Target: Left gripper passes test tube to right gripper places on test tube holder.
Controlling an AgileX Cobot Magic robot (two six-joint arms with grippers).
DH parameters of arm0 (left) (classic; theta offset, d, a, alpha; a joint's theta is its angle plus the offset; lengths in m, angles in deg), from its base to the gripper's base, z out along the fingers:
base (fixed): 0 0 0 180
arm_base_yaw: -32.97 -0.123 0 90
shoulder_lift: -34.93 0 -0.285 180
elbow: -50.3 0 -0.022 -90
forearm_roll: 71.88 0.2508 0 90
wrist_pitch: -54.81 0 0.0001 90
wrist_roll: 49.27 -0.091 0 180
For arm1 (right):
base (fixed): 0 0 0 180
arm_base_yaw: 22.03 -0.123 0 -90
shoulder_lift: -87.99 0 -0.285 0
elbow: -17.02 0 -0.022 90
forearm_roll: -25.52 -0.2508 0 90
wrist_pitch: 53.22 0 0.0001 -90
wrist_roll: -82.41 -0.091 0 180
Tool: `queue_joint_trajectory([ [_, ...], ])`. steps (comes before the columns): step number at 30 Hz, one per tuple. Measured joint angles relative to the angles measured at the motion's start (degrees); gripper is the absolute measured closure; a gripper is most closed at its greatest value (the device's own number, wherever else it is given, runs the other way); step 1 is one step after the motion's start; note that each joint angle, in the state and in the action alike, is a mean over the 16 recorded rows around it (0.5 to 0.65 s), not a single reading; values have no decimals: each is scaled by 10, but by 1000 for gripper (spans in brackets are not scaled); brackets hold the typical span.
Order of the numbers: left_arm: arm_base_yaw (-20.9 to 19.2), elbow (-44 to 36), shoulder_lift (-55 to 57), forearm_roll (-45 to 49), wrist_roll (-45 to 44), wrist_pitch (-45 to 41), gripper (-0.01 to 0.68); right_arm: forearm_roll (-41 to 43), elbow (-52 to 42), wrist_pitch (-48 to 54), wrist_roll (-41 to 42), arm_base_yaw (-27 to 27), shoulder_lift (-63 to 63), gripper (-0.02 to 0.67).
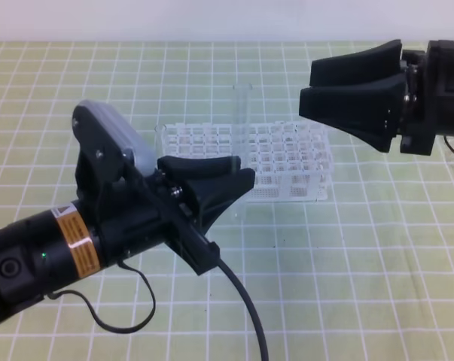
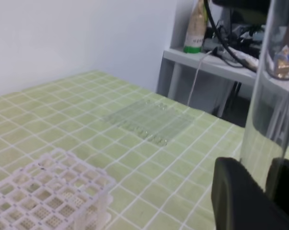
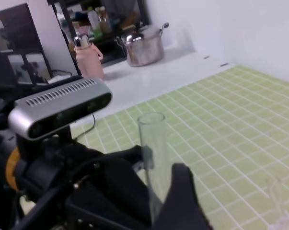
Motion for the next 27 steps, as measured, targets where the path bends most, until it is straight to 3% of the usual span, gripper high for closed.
queue_joint_trajectory([
  [7, -4, 0, 0, -12, -2, 20, 618, -17, 0, -31, 29, -34, 1, 174],
  [27, -5, 0, -1, -34, 1, 53, 656, -71, 0, -129, 76, -94, 1, 167],
])
